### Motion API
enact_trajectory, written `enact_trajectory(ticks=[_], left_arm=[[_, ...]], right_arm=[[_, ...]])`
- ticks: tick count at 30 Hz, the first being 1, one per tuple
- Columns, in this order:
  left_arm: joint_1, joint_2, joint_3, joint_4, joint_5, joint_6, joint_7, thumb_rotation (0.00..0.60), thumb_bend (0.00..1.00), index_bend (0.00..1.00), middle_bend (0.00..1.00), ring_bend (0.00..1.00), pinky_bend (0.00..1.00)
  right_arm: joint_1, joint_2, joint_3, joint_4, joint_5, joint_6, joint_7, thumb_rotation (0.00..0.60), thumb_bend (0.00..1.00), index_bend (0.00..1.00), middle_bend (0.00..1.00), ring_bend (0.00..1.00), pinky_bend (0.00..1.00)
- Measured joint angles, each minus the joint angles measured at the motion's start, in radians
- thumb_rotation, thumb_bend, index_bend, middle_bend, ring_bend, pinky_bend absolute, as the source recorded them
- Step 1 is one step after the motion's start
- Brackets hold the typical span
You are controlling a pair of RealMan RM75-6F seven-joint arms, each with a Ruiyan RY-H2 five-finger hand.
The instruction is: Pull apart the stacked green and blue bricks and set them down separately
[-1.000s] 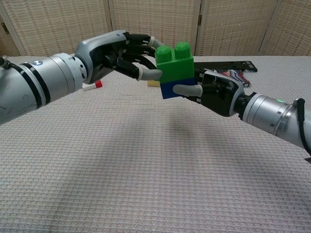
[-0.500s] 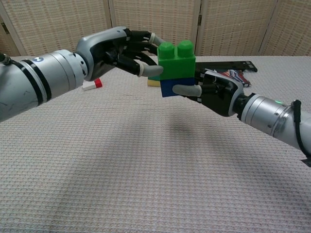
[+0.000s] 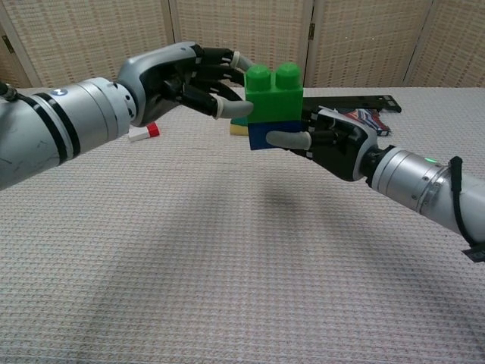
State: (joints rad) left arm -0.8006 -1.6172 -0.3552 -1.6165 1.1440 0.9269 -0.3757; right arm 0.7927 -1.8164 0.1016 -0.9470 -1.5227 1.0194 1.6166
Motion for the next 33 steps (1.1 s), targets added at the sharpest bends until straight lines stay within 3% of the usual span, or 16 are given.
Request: enact_trajectory(ticks=[24,33], left_arm=[[0.005,0.046,-0.036,-0.024,0.001,0.010,-0.026,0.600,0.41,0.62,0.80,0.35,0.00],[0.030,0.060,0.000,0.028,0.032,0.029,-0.026,0.600,0.41,0.62,0.80,0.35,0.00]], right_arm=[[-0.032,0.017,0.002,-0.015,0.026,-0.038,-0.125,0.600,0.32,0.87,0.33,0.30,0.12],[-0.053,0.107,-0.014,-0.092,0.023,-0.040,-0.290,0.600,0.32,0.87,0.33,0.30,0.12]])
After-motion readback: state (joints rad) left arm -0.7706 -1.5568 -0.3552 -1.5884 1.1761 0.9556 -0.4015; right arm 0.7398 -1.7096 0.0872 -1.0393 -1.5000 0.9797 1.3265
